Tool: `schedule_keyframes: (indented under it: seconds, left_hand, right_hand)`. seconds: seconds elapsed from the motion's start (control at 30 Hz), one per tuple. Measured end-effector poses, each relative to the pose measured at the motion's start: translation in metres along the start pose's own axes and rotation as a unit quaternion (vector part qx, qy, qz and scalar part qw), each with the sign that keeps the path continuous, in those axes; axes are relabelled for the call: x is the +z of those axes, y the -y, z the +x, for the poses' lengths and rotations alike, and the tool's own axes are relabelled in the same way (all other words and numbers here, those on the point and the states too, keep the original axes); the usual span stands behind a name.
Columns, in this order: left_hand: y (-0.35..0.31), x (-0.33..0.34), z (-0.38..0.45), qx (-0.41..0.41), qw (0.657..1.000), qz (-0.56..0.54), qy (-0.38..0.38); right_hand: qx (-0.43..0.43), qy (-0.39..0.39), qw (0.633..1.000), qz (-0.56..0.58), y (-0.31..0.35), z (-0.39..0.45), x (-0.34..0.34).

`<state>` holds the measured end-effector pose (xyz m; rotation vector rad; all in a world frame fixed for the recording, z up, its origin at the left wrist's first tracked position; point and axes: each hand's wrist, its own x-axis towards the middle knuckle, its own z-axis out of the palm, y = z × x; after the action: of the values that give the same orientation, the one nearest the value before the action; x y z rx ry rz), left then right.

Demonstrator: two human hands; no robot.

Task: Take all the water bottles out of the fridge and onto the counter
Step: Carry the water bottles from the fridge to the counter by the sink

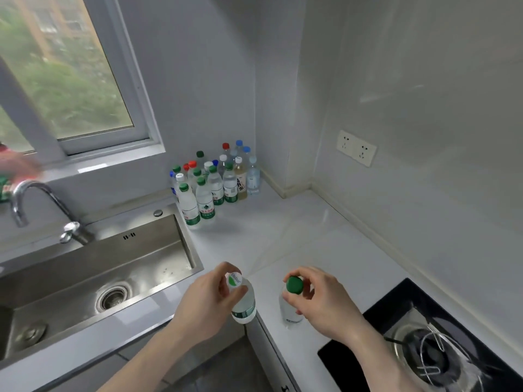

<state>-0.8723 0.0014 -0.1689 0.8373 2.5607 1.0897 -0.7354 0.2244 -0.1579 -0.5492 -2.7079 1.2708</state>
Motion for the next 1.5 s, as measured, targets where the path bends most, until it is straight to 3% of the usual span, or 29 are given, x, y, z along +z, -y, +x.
schedule_keyframes:
  seconds: [0.23, 0.73, 1.03, 1.5]
  left_hand:
    - [0.019, -0.014, 0.071, -0.003, 0.999, 0.035, -0.014]
    - [0.083, -0.056, 0.244, 0.071, 0.988, 0.130, 0.054]
    - [0.110, -0.061, 0.326, 0.112, 0.966, 0.217, 0.087]
    - [0.120, -0.056, 0.415, 0.144, 0.916, 0.372, 0.046]
  right_hand:
    - [0.015, 0.013, 1.000, 0.022, 0.010, 0.067, -0.001]
    - [0.078, -0.035, 0.996, 0.014, 0.021, 0.208, 0.036]
    - [0.097, -0.070, 0.992, 0.039, 0.030, 0.247, 0.048]
    - [0.101, -0.064, 0.992, 0.029, 0.022, 0.310, 0.051]
